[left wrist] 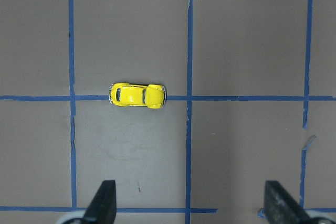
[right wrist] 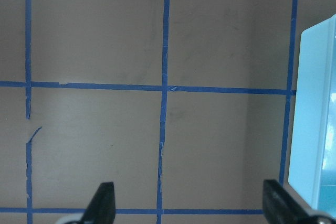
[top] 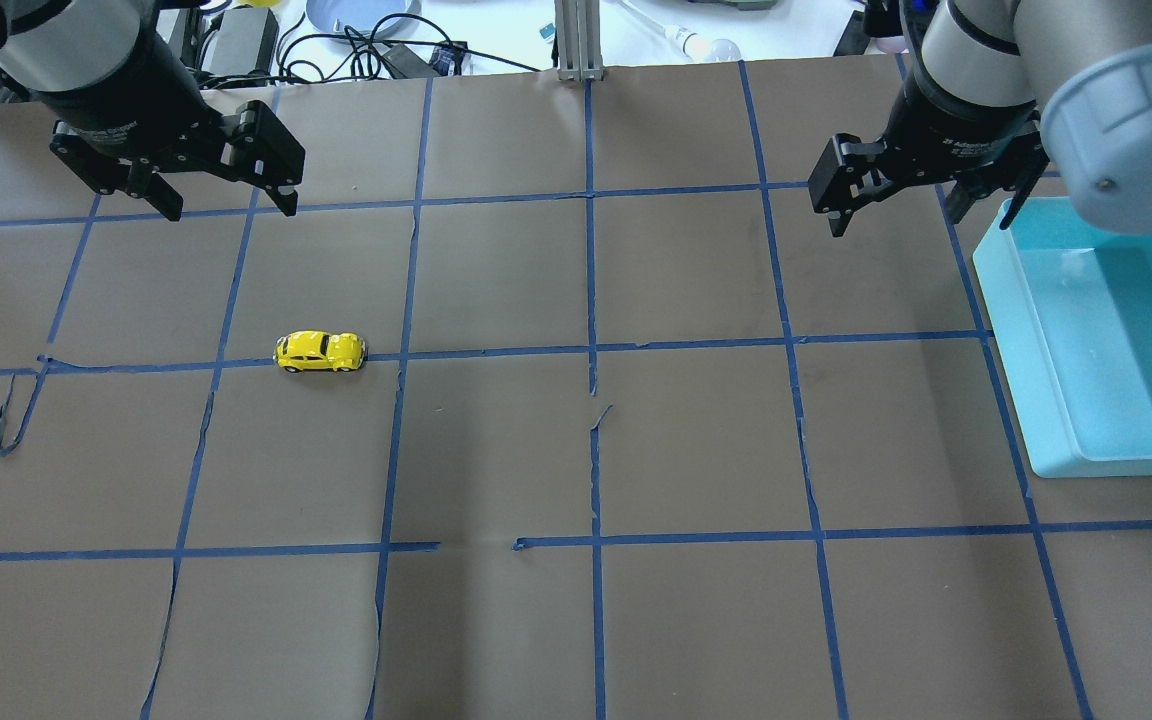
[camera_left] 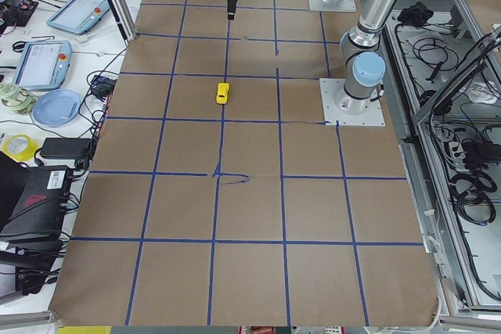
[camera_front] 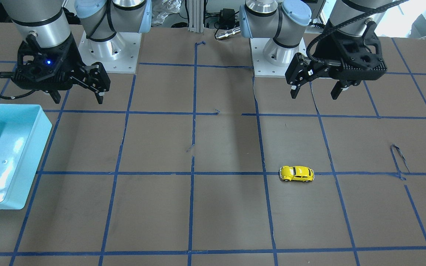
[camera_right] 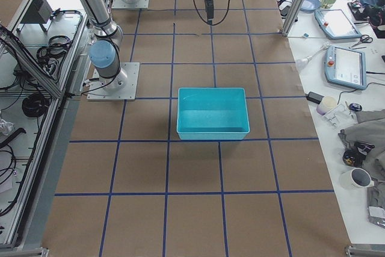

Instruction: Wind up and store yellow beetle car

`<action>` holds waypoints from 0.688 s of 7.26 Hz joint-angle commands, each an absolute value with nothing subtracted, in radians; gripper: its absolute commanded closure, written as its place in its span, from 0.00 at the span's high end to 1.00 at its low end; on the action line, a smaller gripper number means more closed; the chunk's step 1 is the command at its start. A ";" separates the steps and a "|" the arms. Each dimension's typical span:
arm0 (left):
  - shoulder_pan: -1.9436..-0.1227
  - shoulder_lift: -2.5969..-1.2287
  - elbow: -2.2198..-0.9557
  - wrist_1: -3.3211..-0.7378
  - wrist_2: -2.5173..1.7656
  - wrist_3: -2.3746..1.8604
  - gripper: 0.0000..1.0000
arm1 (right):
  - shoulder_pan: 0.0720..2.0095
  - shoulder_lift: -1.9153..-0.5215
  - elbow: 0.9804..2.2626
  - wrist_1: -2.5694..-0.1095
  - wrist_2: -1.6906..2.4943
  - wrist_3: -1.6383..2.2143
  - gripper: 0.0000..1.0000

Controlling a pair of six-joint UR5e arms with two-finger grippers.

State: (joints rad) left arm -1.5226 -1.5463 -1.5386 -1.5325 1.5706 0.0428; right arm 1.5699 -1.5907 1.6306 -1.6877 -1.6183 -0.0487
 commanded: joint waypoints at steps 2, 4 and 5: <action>-1.522 -1.546 -1.539 -1.532 1.571 0.044 1.00 | 1.569 -1.591 1.631 -1.689 -1.618 -0.048 1.00; -1.522 -1.546 -1.540 -1.532 1.568 0.025 1.00 | 1.569 -1.591 1.631 -1.690 -1.617 -0.049 1.00; -1.522 -1.545 -1.540 -1.542 1.572 0.008 1.00 | 1.569 -1.591 1.631 -1.690 -1.618 -0.048 1.00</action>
State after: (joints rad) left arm -1.5217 -1.5455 -1.5396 -1.5346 1.5699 0.0266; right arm 1.5693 -1.5907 1.6306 -1.6899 -1.6177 -0.0483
